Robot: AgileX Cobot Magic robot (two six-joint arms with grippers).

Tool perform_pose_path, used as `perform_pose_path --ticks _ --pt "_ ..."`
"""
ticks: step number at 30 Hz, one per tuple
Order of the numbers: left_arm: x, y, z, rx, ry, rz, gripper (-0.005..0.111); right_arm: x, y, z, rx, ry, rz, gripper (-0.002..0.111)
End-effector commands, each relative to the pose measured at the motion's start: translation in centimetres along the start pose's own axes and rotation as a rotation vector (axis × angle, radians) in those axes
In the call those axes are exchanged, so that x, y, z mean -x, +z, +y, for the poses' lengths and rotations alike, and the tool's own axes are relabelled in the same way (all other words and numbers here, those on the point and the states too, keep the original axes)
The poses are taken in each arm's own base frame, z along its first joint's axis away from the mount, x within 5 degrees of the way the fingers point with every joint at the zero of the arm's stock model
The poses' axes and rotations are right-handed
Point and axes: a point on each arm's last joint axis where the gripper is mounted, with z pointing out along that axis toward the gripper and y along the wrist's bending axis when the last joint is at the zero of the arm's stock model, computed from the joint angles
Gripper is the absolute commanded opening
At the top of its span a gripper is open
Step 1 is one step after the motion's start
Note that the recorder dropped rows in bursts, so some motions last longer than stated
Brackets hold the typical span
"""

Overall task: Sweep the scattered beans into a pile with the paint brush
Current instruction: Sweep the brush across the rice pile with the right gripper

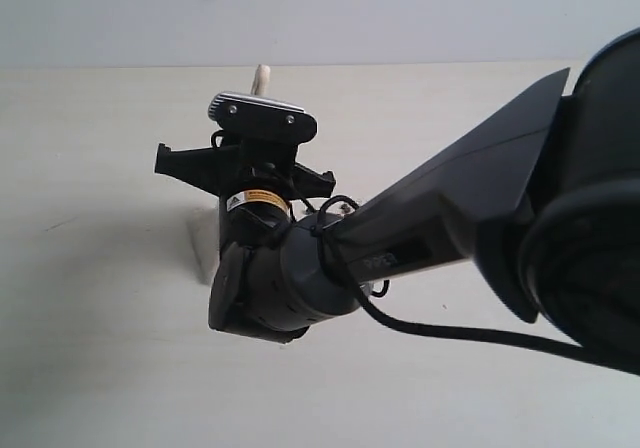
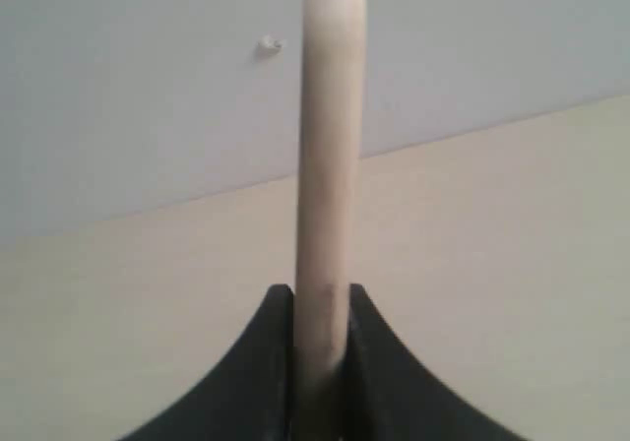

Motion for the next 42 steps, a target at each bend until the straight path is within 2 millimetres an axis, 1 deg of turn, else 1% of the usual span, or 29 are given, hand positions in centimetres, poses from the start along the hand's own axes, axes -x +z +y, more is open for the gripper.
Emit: perform_pose_path --ticks 1,6,8,11,16,19,24,28,33,35,39,41,42 --pt "0.0 0.0 0.0 0.004 -0.005 -0.007 0.000 1.1 -0.3 -0.4 -0.095 -0.108 0.002 0.000" --pt "0.0 0.0 0.0 0.004 -0.005 -0.007 0.000 3.2 -0.8 -0.7 -0.184 -0.221 -0.025 0.000" --pt "0.0 0.0 0.0 0.004 -0.005 -0.007 0.000 3.6 -0.9 -0.8 -0.211 -0.215 -0.022 0.000" --pt "0.0 0.0 0.0 0.004 -0.005 -0.007 0.000 4.2 -1.0 -0.6 -0.209 -0.203 -0.028 0.000" --pt "0.0 0.0 0.0 0.004 -0.005 -0.007 0.000 5.5 -1.4 -0.1 -0.182 -0.073 -0.036 0.000" --pt "0.0 0.0 0.0 0.004 -0.005 -0.007 0.000 5.8 -1.4 0.5 -0.123 0.003 -0.032 0.000" --pt "0.0 0.0 0.0 0.004 -0.005 -0.007 0.000 5.3 -1.2 1.7 0.015 0.137 -0.019 0.000" --pt "0.0 0.0 0.0 0.004 -0.005 -0.007 0.000 4.4 -0.7 2.0 0.101 0.111 -0.091 0.000" --pt "0.0 0.0 0.0 0.004 -0.005 -0.007 0.000 2.9 1.3 1.8 0.058 0.119 -0.106 0.000" --pt "0.0 0.0 0.0 0.004 -0.005 -0.007 0.000 2.0 2.1 1.6 0.046 0.116 -0.096 0.000" --pt "0.0 0.0 0.0 0.004 -0.005 -0.007 0.000 0.6 2.7 0.7 -0.048 0.138 -0.069 0.000" --pt "0.0 0.0 0.0 0.004 -0.005 -0.007 0.000 0.5 2.6 -0.1 -0.138 0.098 -0.055 0.000" --pt "0.0 0.0 0.0 0.004 -0.005 -0.007 0.000 0.8 2.6 -0.3 -0.170 0.022 -0.056 0.000"
